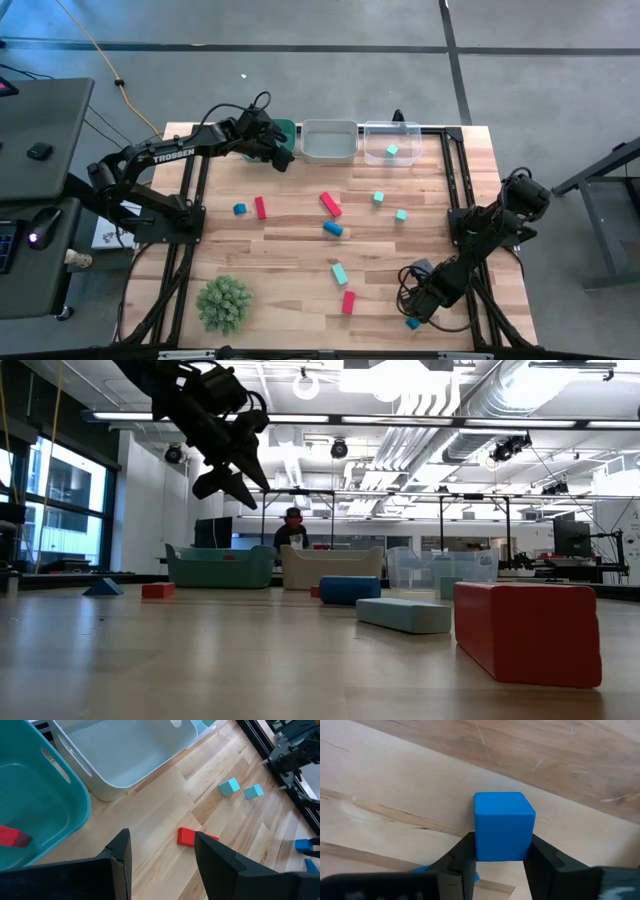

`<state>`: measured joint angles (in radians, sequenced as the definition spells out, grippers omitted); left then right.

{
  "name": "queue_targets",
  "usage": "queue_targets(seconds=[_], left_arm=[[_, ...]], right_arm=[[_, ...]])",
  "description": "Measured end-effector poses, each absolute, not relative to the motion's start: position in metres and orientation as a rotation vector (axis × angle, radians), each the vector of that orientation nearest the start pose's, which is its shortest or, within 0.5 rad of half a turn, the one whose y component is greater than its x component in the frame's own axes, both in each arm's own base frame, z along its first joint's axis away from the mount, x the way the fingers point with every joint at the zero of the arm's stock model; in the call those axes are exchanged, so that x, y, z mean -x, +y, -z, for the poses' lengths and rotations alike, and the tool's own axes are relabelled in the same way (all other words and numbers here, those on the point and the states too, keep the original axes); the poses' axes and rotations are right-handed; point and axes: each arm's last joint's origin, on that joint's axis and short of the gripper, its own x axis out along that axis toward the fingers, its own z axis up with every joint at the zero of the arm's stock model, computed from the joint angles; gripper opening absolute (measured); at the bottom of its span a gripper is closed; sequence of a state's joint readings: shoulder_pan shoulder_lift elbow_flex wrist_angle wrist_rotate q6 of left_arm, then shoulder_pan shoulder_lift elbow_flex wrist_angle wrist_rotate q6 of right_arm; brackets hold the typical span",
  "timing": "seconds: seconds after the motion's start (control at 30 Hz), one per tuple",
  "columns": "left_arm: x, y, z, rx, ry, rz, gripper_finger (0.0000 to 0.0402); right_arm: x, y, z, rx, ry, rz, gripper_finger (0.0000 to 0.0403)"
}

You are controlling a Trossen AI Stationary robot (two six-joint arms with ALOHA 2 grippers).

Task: Sort & place blocks by color
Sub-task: Put the blue block into the gray bin

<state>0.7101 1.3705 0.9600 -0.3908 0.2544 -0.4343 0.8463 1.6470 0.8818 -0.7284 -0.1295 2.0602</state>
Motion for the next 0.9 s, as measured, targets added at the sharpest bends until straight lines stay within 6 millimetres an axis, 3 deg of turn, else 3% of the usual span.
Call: queue_targets(seconds=[0.27,0.47,0.67,0.9], left_arm=[[-0.219,0.179,-0.251,0.783,0.619,-0.587,0.0136],[-0.219,0.179,-0.251,0.791,0.617,-0.590,0.0136],[-0.219,0.179,-0.251,0.790,0.617,-0.589,0.0136],[-0.219,0.179,-0.251,0.784,0.619,-0.586,0.0136]], right_arm=[[-0.175,0.202,-0.147,-1.050,1.456,0.848,0.0110],[-0.181,0.195,-0.168,-1.128,1.258,0.767,0.0110],[-0.195,0.172,-0.192,-1.137,1.059,0.690,0.0110],[-0.217,0.128,-0.218,-1.065,0.893,0.615,0.0110]])
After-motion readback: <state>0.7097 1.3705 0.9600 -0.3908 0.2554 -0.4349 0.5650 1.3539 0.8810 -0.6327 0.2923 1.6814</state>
